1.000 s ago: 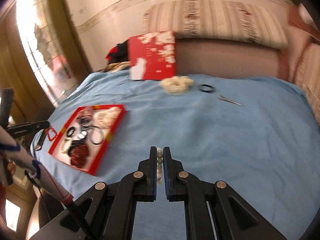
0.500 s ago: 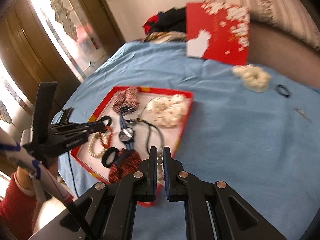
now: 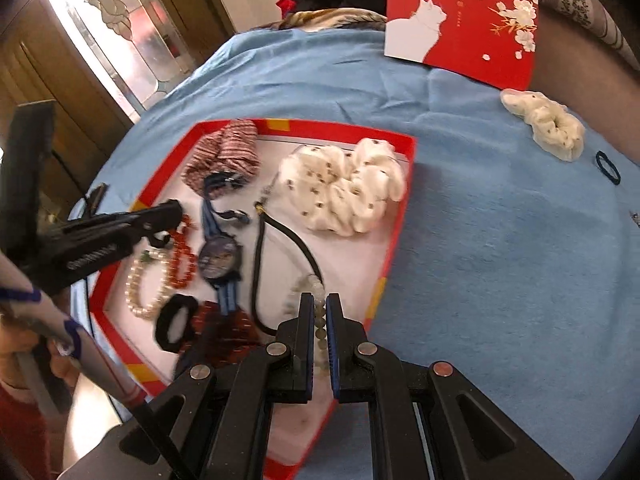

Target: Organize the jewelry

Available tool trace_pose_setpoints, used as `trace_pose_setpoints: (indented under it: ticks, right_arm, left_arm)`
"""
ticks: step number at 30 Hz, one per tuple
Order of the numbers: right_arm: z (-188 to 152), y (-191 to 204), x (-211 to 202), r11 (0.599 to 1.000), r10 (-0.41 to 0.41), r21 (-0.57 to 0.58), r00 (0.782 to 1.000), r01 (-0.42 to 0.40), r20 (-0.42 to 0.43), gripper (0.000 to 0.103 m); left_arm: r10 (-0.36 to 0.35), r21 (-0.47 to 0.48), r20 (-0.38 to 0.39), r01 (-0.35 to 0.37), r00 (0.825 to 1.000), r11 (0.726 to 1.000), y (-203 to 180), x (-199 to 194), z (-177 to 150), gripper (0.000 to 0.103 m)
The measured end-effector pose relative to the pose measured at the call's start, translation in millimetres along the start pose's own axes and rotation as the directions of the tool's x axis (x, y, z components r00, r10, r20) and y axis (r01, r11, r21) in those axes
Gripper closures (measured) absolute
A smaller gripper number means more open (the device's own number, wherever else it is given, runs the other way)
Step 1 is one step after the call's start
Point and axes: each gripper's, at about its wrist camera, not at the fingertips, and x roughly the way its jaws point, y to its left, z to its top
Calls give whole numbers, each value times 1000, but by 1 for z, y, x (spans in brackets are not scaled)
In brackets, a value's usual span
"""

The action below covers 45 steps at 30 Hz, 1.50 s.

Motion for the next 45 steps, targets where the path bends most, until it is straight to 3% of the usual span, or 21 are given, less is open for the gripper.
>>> trace_pose_setpoints:
  ticks: [4,6,9,11,14,15,17,18,20,23,24,25,30,33,35,38,45]
  right_arm:
    - [2,-8,-4,1000,-1,15,1000,1,18,92]
    - [4,-10,-11,1000,-11,15,999,11,37,80]
    - [2,-9,-28,999,-46,-1,996,46,72,74]
    - [-6,-13,-41,998,-57,6,995,57,83,72]
    - [-24,-21,-63,997,-77,15,992,76,98,71]
    - [-29,-22,-68,996,-86,15,991,85,103,68]
    - [-48,-27,-83,994,-111,19,987,109,118,62]
    - [-56,-29,-89,992,-123,23,985,121,124,61]
    - [-75,-34,-101,989,-148,37,980,144,133,61]
    - [-100,-39,-119,986,-162,70,974,152,157,60]
    - [-105,-41,-123,986,-163,75,973,152,162,60]
    - [-112,-41,-129,984,-169,79,970,158,172,60]
    - [-128,-32,-156,979,-202,60,953,193,225,56]
    - [-133,-30,-173,977,-215,61,938,206,271,51]
    - [-139,-33,-185,976,-216,80,928,201,303,49]
    - [-146,-37,-194,975,-219,100,922,197,321,49]
    - [-159,-51,-202,963,-262,146,907,225,329,46]
  left_arm:
    - [-10,-17,20,11,1000,1000,-4,-6,-2,96]
    - [-4,-21,41,5,999,1000,-8,-13,-4,96]
    - [-10,-21,60,11,998,1000,-14,-24,-7,91]
    - [-8,-21,89,10,996,1000,-18,-39,-11,76]
    - [19,-26,156,-15,988,1000,-25,-68,-22,62]
    - [42,-29,180,-37,983,999,-28,-79,-27,60]
    - [106,-38,246,-99,963,994,-34,-104,-39,45]
    - [138,-48,284,-129,949,990,-37,-117,-45,40]
    - [230,-93,388,-210,892,973,-44,-148,-62,20]
    - [333,-174,529,-284,781,943,-55,-192,-89,1]
    - [355,-199,565,-295,745,935,-60,-206,-98,0]
    - [370,-217,586,-300,721,929,-66,-219,-104,0]
    - [443,-282,632,-343,636,896,-93,-265,-119,0]
    - [413,-304,691,-279,593,911,-110,-293,-135,0]
    - [350,-294,731,-193,586,936,-118,-304,-145,0]
    - [306,-297,738,-118,601,948,-130,-310,-154,0]
    - [345,-297,650,-191,677,936,-166,-270,-171,0]
